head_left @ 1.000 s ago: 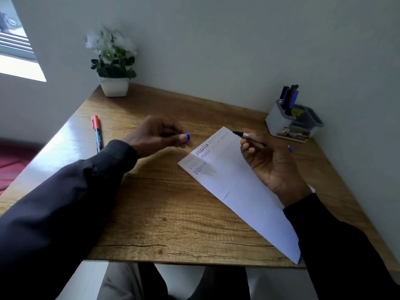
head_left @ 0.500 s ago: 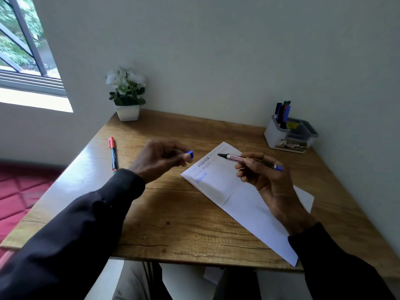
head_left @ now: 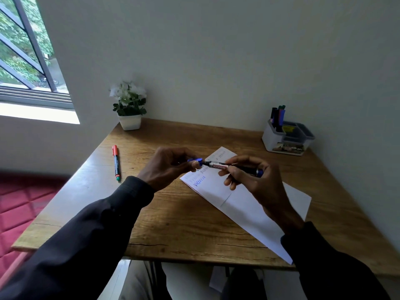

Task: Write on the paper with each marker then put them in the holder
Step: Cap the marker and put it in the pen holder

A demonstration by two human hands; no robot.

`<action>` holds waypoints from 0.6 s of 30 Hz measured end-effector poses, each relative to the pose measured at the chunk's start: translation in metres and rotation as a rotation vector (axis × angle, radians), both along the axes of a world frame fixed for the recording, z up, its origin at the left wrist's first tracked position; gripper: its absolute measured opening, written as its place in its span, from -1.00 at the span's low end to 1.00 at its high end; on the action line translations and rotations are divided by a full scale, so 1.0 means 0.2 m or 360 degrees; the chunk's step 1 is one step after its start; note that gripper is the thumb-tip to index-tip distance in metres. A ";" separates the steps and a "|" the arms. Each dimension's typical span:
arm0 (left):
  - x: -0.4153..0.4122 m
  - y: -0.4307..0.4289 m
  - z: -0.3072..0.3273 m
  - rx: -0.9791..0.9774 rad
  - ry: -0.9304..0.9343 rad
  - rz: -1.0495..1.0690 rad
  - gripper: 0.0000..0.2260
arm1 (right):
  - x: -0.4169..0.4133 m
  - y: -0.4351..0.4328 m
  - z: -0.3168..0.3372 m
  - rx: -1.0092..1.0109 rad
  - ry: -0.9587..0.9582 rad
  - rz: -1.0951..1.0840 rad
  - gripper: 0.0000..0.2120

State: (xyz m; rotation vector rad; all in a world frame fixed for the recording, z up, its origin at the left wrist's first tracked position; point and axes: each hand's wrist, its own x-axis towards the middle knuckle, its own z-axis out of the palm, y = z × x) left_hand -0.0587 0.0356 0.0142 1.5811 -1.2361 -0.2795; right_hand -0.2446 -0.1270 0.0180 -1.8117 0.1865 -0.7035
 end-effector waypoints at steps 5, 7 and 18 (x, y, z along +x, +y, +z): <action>-0.01 -0.01 0.02 -0.0028 -0.0008 -0.0029 -0.89 | -0.01 -0.03 0.01 -0.0091 0.0022 -0.0031 -0.86; -0.01 -0.02 0.02 -0.0025 -0.0001 -0.0035 -0.88 | -0.01 -0.04 0.01 -0.0123 0.0043 -0.0044 -0.86; 0.00 -0.07 0.04 0.0035 -0.0205 0.0009 -0.84 | 0.05 -0.02 0.03 -0.0522 0.0087 -0.0080 -0.86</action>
